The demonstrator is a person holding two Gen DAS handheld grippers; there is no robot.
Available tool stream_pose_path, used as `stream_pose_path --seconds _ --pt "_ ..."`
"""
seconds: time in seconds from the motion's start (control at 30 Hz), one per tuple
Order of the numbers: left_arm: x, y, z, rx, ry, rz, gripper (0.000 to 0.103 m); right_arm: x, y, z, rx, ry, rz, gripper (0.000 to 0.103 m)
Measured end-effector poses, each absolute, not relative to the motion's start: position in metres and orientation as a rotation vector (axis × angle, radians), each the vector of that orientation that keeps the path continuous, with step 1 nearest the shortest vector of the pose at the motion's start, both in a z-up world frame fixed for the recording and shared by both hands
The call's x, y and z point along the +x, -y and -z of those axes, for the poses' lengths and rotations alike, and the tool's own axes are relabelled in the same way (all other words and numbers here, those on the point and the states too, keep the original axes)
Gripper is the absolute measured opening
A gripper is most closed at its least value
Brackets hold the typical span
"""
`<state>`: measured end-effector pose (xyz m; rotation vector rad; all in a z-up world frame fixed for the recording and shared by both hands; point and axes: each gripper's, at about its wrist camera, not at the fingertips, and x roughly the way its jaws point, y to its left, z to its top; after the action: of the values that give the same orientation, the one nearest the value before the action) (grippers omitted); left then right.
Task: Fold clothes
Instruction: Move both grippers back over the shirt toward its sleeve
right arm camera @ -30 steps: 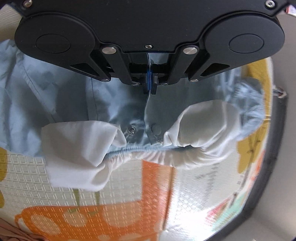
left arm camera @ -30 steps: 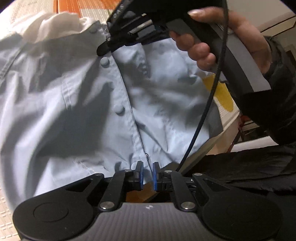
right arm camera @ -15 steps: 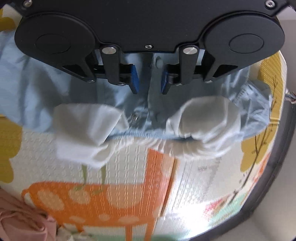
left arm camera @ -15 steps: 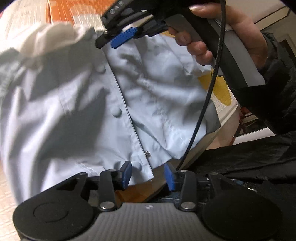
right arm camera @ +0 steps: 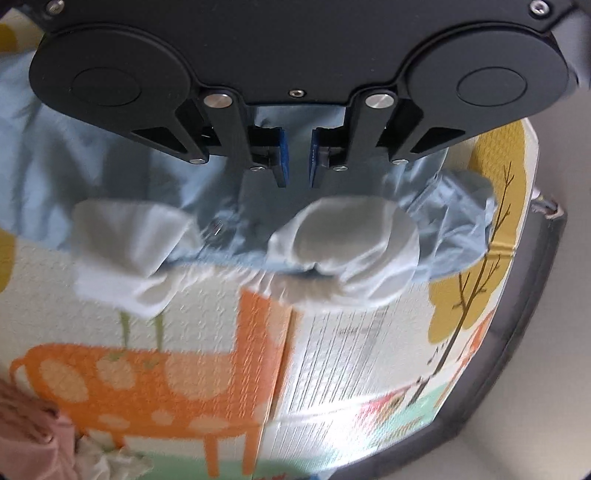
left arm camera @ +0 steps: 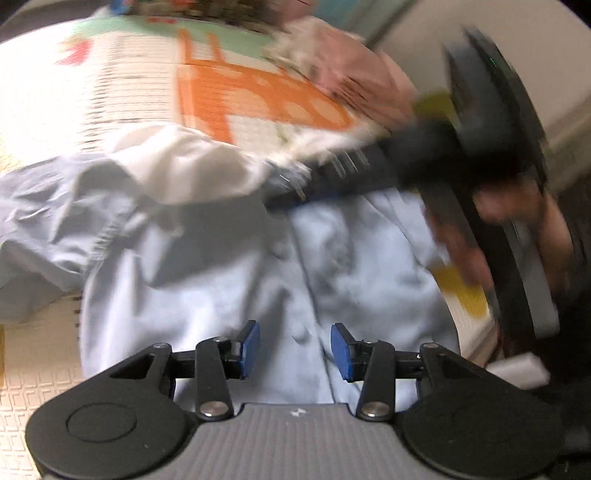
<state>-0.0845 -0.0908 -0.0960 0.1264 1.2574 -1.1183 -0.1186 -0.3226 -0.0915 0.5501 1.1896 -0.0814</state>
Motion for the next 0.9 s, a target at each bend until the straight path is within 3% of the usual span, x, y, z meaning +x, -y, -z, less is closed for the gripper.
stream_pose_path --seconds 0.5,0.6,0.9 --pt "-0.034 0.092 0.147 0.086 -1.338 0.909 0.041 -0.148 0.280 0.141 0.545 -1.350 -0.007 0.010" --pt "-0.026 0.089 0.151 0.070 -1.337 0.873 0.035 -0.156 0.271 0.139 0.458 -1.353 -0.022 0.007" --pt "-0.007 0.077 0.150 0.037 -1.321 0.805 0.032 -0.173 0.267 0.132 0.381 -1.379 -0.041 0.005"
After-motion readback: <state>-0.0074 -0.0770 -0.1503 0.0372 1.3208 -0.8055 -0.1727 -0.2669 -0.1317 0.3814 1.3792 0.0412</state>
